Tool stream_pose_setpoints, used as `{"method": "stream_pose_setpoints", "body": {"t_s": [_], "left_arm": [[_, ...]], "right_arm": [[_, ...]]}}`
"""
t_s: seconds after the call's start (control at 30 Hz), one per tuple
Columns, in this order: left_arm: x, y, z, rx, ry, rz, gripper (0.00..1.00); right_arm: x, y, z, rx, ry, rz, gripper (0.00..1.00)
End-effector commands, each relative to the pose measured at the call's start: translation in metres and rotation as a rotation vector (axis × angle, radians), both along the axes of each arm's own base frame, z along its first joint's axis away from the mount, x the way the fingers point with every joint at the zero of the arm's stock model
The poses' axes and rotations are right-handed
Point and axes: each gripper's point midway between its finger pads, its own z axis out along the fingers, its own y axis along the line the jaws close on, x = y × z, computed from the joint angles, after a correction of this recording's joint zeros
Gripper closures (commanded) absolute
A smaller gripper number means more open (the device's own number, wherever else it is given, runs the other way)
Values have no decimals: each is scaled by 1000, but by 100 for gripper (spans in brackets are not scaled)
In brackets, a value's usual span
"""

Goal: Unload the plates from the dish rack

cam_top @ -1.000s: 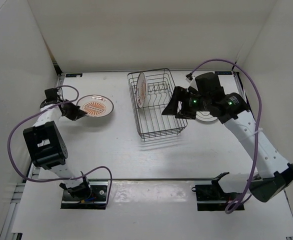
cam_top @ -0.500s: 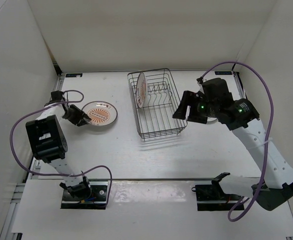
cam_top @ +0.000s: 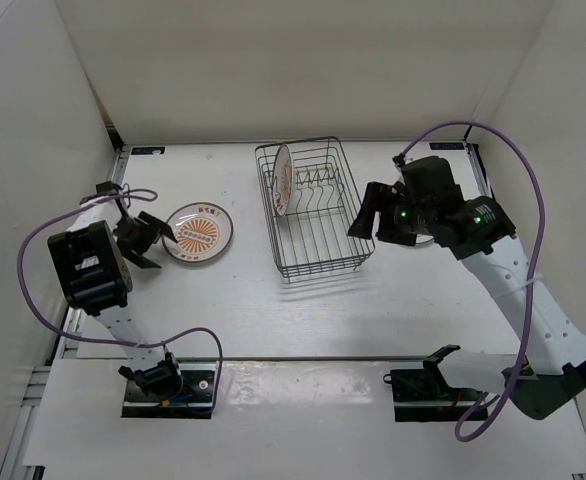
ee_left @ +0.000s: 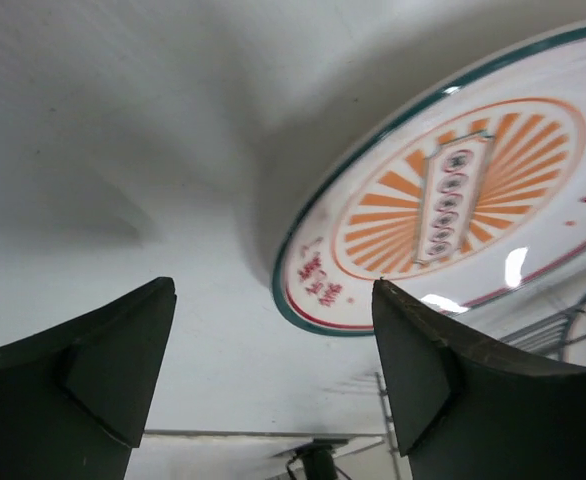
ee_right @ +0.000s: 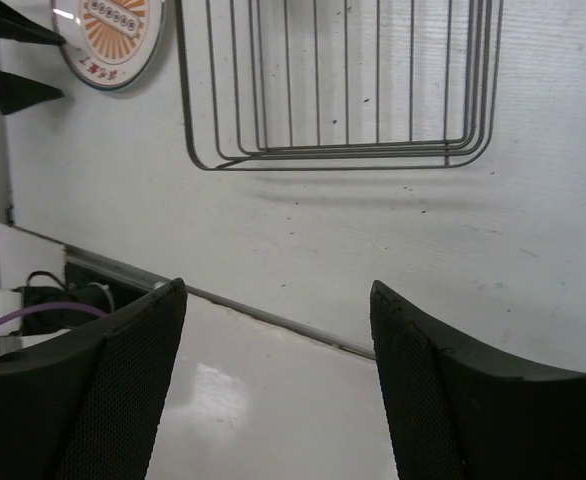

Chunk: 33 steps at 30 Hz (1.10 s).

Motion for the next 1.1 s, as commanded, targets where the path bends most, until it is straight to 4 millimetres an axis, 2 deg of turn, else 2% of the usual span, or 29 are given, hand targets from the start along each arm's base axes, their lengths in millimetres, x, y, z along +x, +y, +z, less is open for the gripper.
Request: {"method": "stream_pose_setpoints", "body": {"t_s": [0.0,0.03,0.07,0.1,0.13,0.17,0.2,0.23,0.27,0.3,0.33,0.37,0.4,0.43,0.47,0.5,0.53,0.57,0.6,0.63,0.67,0.7,0.73,0.77,0.8,0.87,0.93,0.97,1.07], "left_arm": [[16,16,41,61,-18,38,10],[19,16,46,57,-17,53,10],[22,16,56,55,-24,75,8],[28,16,79,53,-44,88,8],[32,15,91,50,-61,120,8],[26,11,103,36,-47,129,8],[40,14,132,53,-128,136,8],[41,12,149,58,-164,141,3],[43,7,173,71,-225,132,3],[40,1,197,73,-282,122,0],[39,-10,208,67,-314,91,0],[25,-18,234,71,-375,78,0],[18,-25,237,66,-384,54,0],[3,-36,241,70,-398,30,0],[-11,-43,255,79,-446,13,0],[-18,-51,258,105,-480,-57,0],[-32,-65,236,96,-432,-117,0],[-47,-71,246,124,-492,-152,0],[-66,-79,257,171,-571,-245,0],[-78,-84,225,166,-511,-280,0],[-95,-86,230,183,-552,-288,0],[-114,-87,223,199,-560,-318,0],[-131,-86,223,219,-571,-330,0],[-147,-85,205,220,-504,-348,0],[-164,-84,207,254,-537,-379,0],[-191,-83,188,251,-451,-411,0],[-210,-84,186,261,-452,-415,0],[-225,-85,180,245,-400,-415,0],[-242,-86,179,246,-389,-413,0]], "right_arm": [[21,-5,-1,-92,-74,15,24],[27,-6,15,-98,-124,17,24],[44,-10,3,-196,-131,23,24],[51,-11,5,-223,-148,27,24],[69,-4,8,-248,-164,25,24],[86,-10,13,-315,-224,13,24],[95,-9,23,-321,-264,-4,24],[115,-3,21,-345,-284,-17,24],[132,-12,27,-393,-332,-89,24],[145,-10,41,-372,-383,-131,23],[162,-9,34,-401,-383,-170,23],[174,-6,49,-368,-425,-219,23],[189,1,40,-363,-412,-235,23],[203,21,59,-293,-445,-210,25],[209,38,64,-247,-446,-163,31],[202,101,40,-183,-411,108,36],[205,134,40,-132,-423,199,39],[200,154,37,-85,-412,212,39],[198,160,19,-153,-391,166,37],[193,173,10,-170,-380,199,36],[190,173,-4,-196,-345,221,34],[193,164,-24,-242,-315,208,34],[200,157,-20,-233,-323,168,34],[207,150,-22,-246,-325,148,33],[213,152,-19,-237,-335,145,33],[219,155,-29,-244,-321,143,33],[225,162,-40,-259,-323,145,33],[225,163,-44,-267,-317,144,33],[226,159,-68,-330,-283,123,33]]}}
